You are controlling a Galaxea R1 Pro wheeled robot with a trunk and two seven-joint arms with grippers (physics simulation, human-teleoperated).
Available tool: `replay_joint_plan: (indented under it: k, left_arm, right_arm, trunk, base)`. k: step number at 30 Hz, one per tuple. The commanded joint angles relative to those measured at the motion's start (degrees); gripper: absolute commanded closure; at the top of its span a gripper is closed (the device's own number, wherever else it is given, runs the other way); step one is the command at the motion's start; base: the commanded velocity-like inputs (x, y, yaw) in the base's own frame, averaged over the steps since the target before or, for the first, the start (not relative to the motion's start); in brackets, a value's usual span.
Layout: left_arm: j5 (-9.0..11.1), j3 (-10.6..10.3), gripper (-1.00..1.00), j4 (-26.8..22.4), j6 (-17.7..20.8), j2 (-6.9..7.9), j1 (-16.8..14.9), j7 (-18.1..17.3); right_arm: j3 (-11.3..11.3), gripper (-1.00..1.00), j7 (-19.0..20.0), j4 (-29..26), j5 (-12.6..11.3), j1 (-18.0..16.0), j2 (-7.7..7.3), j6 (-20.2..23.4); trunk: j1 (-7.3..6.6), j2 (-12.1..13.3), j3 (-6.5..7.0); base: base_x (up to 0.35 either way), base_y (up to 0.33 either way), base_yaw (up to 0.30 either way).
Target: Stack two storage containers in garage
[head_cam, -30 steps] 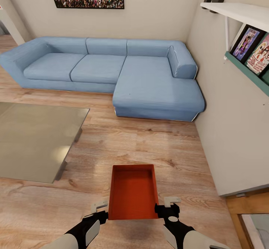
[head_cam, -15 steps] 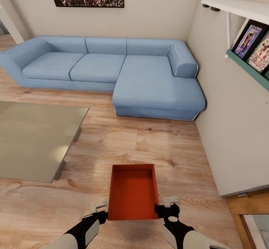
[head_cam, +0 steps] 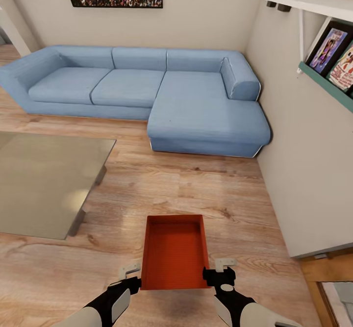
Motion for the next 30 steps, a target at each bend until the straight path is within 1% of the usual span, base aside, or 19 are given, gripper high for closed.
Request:
replay_joint_plan:
  k: [1, 27, 30]
  left_arm:
    - [0.4, -0.5, -1.00, -0.1, 0.3, 0.02, 0.0, 0.4]
    - [0.4, -0.2, -1.00, -0.4, 0.2, -0.07, 0.0, 0.3]
    - [0.5, -0.2, -1.00, -0.3, -0.2, -0.07, 0.0, 0.3]
  right_arm:
    - [-0.5, -1.00, -0.2, 0.1, 0.6, 0.0, 0.02, -0.2]
    - [-0.5, -1.00, -0.2, 0.1, 0.6, 0.0, 0.02, -0.1]
    - [-0.5, -1.00, -0.2, 0.1, 0.6, 0.0, 0.02, -0.1]
  trunk:
    - [0.23, -0.4, -0.22]
    - [5.94, -10.9, -4.89]
    - [6.60, -12.1, -5.43]
  base:
    - [0.000, 0.000, 0.000]
    - [0.000, 0.000, 0.000]
    - [0.000, 0.000, 0.000]
